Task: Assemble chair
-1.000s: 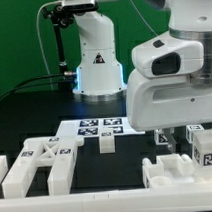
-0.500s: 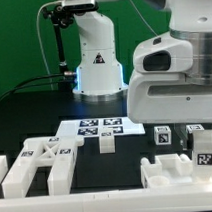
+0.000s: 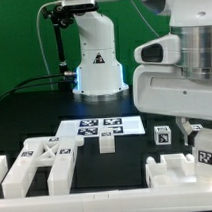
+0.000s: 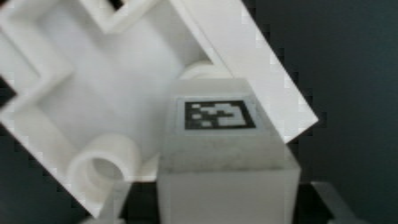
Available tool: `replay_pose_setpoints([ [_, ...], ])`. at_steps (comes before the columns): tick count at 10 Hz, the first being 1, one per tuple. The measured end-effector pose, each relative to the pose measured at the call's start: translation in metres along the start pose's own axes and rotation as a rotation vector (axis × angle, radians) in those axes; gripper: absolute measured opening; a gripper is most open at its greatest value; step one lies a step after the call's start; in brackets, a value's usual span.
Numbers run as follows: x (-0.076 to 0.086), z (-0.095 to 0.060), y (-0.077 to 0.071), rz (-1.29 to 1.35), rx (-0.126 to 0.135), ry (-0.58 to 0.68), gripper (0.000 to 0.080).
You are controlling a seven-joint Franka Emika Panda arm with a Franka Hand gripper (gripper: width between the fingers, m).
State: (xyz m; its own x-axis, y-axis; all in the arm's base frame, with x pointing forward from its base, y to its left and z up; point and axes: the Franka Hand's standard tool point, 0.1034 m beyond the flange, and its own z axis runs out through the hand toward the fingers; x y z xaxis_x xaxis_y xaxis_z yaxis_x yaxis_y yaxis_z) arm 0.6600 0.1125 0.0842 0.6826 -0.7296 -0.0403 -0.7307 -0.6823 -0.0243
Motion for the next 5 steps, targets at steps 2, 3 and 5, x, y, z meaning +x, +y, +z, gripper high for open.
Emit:
replay_pose_setpoints([
  [2,0.0014,0.0002,0.0027,0.158,0.038,0.018,0.0291],
  [3,0.0003,0.0004,0.0042,0.250,0.048,0.016,0.0291],
  [5,-0.0029,0.0004,0.0054,0.417,0.062,0.008,0.0291],
])
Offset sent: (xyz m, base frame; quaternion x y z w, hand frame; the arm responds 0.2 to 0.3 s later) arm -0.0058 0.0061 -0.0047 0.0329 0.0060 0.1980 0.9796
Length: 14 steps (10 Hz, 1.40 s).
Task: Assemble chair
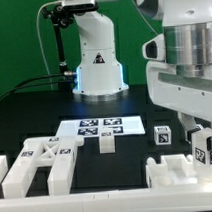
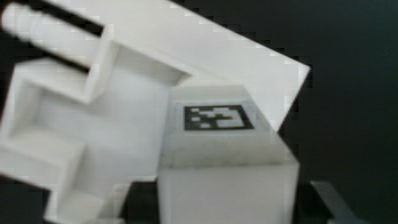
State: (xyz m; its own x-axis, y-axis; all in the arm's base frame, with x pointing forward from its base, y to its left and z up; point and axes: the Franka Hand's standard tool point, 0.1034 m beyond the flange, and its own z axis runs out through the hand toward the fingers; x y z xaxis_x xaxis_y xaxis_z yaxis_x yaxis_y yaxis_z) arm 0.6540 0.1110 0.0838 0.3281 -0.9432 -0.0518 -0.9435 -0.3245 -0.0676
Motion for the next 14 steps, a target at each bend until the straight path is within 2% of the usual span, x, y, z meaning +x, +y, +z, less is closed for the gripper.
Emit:
replay_pose_setpoints([
  [3,-0.008,0.000,0.000,0.141,0.010,-0.010,0.0291],
  [5,-0.008,0.000,0.000,0.090,0.009,-0.012,0.0291],
  [6,-0.008,0.001,0.002,0.008,-0.004,-0.006,0.0404],
  [7,-0.011,0.002,0.002,-0.216,-0.031,0.003,0.0539],
  [8,-0.016,0.004,0.003,-0.360,-0.035,0.001,0.0628],
  [9,-0.018,0.005,0.002,-0.454,-0.027,0.003,0.0628],
  [10,-0.016,0.004,0.003,-0.477,-0.006,0.014,0.0647],
  [13,-0.015,0.005,0.004,-0.712,-0.014,0.013,0.0649],
  [14,-0.013,0.002,0.003,-0.908,-0.037,0.017,0.0649],
])
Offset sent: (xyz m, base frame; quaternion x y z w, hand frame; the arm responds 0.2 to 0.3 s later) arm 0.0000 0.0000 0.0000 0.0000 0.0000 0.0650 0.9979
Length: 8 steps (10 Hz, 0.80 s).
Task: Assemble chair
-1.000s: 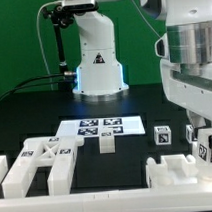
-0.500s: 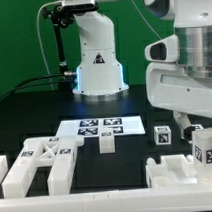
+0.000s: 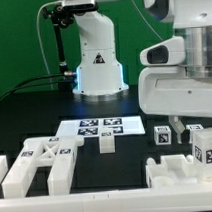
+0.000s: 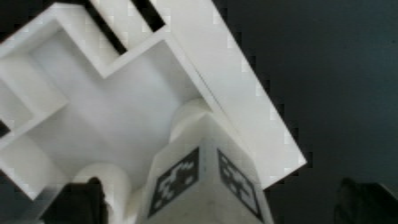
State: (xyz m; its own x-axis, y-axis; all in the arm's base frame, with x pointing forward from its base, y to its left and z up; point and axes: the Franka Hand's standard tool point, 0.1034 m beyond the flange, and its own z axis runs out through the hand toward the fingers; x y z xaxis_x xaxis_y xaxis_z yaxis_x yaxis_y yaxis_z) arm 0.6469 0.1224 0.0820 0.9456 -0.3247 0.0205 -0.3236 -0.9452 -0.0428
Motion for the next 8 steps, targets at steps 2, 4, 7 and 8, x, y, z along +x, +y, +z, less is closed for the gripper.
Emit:
replay_pose_setpoints([
  [2,0.0002,0.0003,-0.0068,-0.158,-0.003,0.024,0.0649],
  [4,-0.0001,0.0007,-0.0064,-0.149,-0.002,0.022,0.0625],
  [7,0.0004,0.0016,-0.0033,0.052,0.002,0.017,0.0295],
  [8,0.0003,0.0017,-0.0031,0.096,0.003,0.017,0.0295],
])
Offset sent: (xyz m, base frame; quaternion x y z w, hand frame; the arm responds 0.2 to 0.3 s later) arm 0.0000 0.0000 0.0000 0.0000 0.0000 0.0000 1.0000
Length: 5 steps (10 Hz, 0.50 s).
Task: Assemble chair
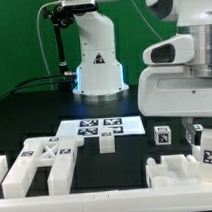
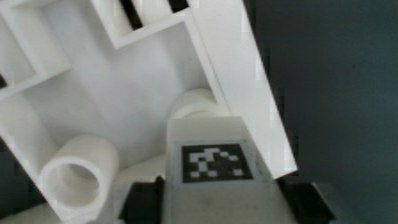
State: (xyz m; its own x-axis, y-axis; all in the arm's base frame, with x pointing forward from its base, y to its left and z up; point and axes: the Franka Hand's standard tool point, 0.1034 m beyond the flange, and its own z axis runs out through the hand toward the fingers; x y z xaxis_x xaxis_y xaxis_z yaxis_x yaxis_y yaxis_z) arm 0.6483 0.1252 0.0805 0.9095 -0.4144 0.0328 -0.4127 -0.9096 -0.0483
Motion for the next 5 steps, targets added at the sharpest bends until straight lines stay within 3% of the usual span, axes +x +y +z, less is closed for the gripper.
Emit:
replay_pose_setpoints([
  [2,-0.0007,0.0021,0.0008,0.356,0.014,0.022,0.0295],
  [5,-0.0006,0.0032,0.0010,0.835,0.084,-0.041,0.0294],
])
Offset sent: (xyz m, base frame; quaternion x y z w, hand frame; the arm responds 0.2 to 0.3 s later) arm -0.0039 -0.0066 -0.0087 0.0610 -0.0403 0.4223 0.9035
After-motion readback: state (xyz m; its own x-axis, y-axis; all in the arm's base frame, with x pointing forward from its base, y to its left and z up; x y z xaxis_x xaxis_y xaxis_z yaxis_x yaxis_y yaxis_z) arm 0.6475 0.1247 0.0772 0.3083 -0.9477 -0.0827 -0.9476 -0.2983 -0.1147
